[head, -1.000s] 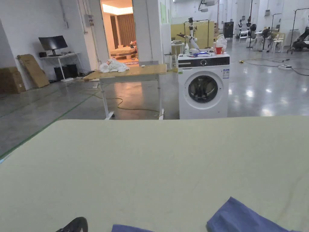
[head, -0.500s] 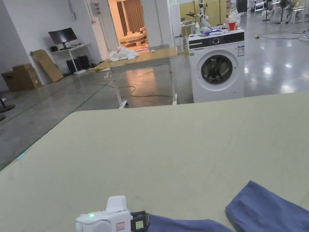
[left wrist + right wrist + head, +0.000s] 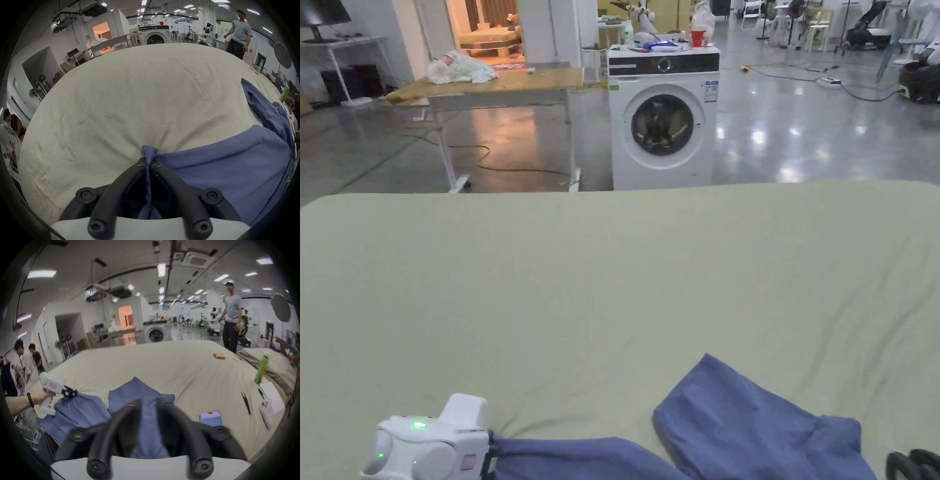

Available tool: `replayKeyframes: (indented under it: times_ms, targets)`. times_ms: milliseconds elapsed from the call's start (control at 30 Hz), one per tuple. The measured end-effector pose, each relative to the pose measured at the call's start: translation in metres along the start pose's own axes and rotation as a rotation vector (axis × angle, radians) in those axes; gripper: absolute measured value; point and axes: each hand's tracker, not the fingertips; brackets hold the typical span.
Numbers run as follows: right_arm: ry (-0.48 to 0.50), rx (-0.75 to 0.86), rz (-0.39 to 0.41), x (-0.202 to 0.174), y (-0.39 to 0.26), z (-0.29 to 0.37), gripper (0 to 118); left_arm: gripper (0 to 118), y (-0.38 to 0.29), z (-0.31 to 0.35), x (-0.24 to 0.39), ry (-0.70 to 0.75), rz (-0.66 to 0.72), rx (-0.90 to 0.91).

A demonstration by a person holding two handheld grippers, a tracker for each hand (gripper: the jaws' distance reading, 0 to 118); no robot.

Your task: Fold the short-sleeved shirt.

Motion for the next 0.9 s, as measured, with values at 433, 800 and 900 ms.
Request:
replayKeyframes:
  times_ms: [433, 800, 900]
  targets:
    - [-0.043, -0.656, 0.251, 0.025, 0.048, -0.278, 67, 2, 0.004, -0.003, -0.009, -0.05, 0.056, -0.028]
    - [0.008, -0.532, 0.15, 0.034, 0.046, -0.243, 0, 0, 0.001, 0.006, -0.013, -0.06, 0.096, 0.014]
    - [0.035, -0.393, 0.15, 0.037, 0.069, -0.19, 0, 0, -0.001, 0.043, -0.021, -0.096, 0.146, 0.147]
